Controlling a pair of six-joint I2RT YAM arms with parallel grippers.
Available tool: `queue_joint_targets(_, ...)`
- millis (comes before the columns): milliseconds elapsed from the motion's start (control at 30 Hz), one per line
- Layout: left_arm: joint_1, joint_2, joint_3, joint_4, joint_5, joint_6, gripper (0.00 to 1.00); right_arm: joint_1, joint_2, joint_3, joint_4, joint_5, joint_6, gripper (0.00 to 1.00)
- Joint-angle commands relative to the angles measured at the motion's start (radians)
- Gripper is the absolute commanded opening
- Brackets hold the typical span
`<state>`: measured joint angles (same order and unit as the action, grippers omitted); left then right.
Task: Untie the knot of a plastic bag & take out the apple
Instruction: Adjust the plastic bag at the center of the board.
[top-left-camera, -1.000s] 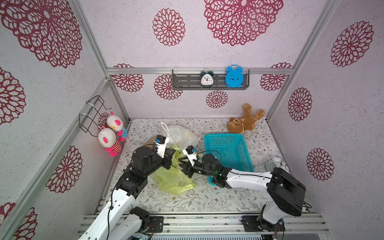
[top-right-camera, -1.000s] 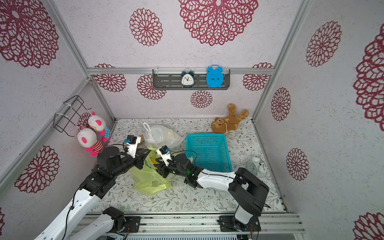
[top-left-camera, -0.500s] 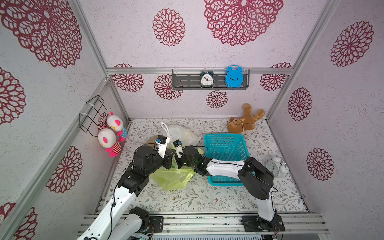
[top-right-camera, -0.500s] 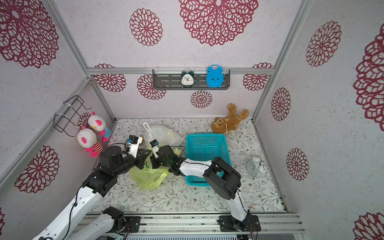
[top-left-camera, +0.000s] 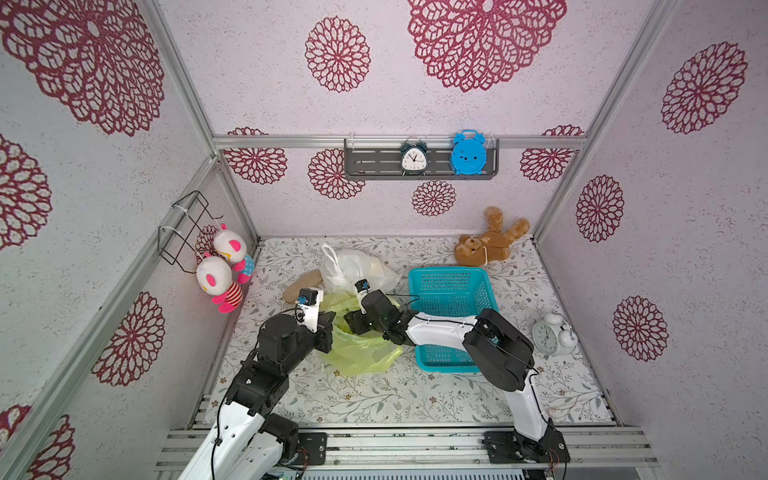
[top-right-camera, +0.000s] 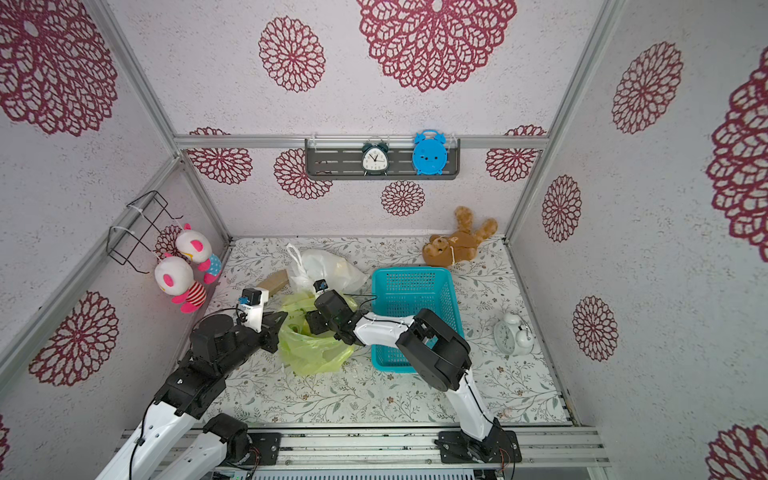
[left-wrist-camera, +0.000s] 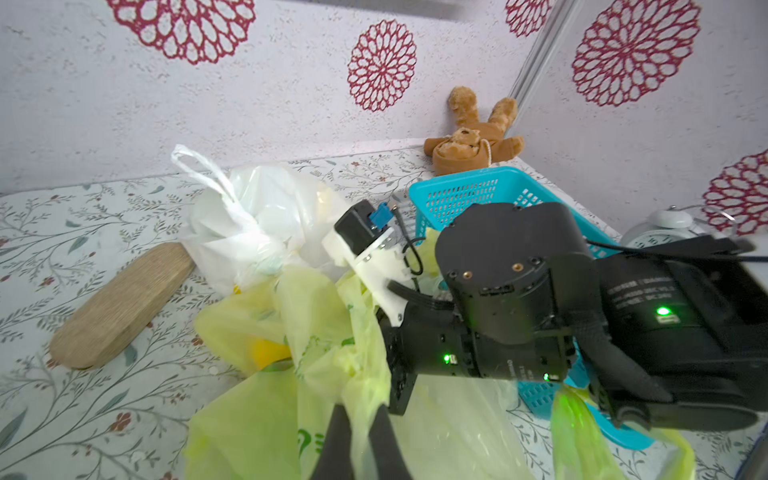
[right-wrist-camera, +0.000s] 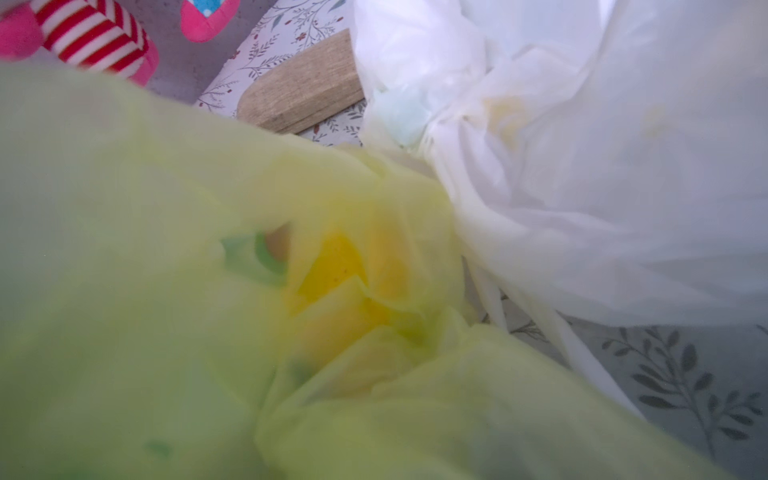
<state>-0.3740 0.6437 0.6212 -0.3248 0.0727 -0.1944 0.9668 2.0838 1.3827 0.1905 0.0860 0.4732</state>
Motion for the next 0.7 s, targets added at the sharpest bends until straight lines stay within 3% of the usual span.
queue_joint_targets(0,0.006,-0.006,0.048,0.004,-0.084,0.014,0.0,-0.027,-0.066,-0.063,-0.117,0.12,0.016,0.6)
queue_joint_targets(233,0.007,0.023,0.13,-0.073,-0.163,0.081,0.0,-0.003,-0.194,-0.158,-0.189,0.186,-0.023,0.6)
queue_joint_targets(400,0.007,0.04,0.076,-0.019,-0.126,0.086,0.0,0.019,-0.246,-0.188,-0.231,0.218,-0.061,0.61)
queue_joint_targets(500,0.007,0.044,-0.018,0.091,-0.183,0.091,0.0,0.018,-0.265,-0.217,-0.209,0.203,-0.094,0.63)
queue_joint_targets(600,0.008,0.101,-0.072,0.177,-0.202,0.05,0.46,0.023,-0.266,-0.224,-0.17,0.154,-0.11,0.64)
queue_joint_targets(667,0.007,0.133,-0.046,0.168,-0.139,0.009,0.58,0.025,-0.263,-0.218,-0.149,0.105,-0.111,0.66)
